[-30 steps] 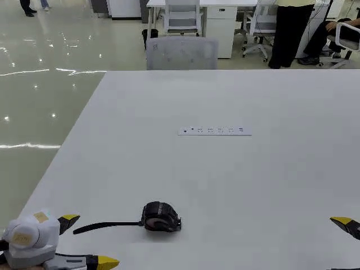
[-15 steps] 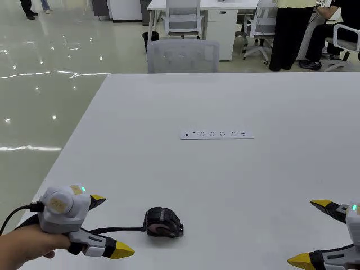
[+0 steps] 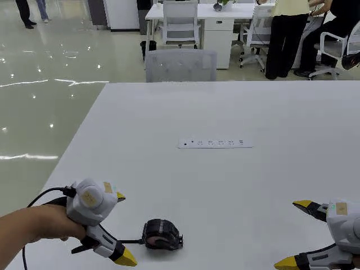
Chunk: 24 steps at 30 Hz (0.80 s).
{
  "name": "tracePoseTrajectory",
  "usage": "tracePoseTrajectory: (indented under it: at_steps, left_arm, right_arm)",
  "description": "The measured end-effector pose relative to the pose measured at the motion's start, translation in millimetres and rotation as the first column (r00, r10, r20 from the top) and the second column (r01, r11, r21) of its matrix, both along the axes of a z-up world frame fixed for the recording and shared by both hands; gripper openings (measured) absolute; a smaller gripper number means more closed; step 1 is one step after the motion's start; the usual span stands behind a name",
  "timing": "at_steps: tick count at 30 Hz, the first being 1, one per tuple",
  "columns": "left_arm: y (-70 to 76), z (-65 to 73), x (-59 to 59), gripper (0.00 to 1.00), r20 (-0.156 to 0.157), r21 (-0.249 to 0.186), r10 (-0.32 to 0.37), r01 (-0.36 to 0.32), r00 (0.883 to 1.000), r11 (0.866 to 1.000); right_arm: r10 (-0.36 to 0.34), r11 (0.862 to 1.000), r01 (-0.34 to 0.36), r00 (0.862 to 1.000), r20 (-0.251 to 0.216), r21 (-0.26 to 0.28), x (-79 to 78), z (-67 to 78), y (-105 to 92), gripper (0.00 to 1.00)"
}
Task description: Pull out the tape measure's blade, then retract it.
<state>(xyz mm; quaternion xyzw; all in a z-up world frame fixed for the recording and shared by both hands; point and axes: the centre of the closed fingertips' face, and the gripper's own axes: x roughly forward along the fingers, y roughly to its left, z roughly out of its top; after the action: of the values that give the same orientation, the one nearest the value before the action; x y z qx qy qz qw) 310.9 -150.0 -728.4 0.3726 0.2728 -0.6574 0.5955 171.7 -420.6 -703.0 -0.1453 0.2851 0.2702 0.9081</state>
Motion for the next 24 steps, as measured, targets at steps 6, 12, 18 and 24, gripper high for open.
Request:
tracePoseTrajectory:
  at_steps: [6,12,18,24]
  left_arm:
    - [-11.1,-12.6,-3.8,1.00,0.035,0.061,-0.066,0.064,0.997,0.996]
    - [-18.1,-16.5,2.2,0.85,0.064,0.087,-0.108,0.102,0.992,0.991]
    - [-35.4,-14.3,0.3,0.80,0.040,0.062,-0.115,0.113,0.993,0.992]
    - [-44.8,-25.4,-3.3,0.75,0.040,0.097,-0.147,0.142,0.988,0.985]
  right_arm:
    - [0.024,1.000,-0.024,1.000,0.005,-0.009,11.7,1.2,10.4,1.00]
    - [0.076,0.997,-0.076,0.997,0.030,-0.020,24.6,7.2,25.7,1.00]
    - [0.099,0.995,-0.098,0.994,0.037,-0.012,39.4,10.2,40.7,1.00]
    - [0.161,0.987,-0.160,0.986,0.043,-0.026,53.6,9.3,58.6,1.00]
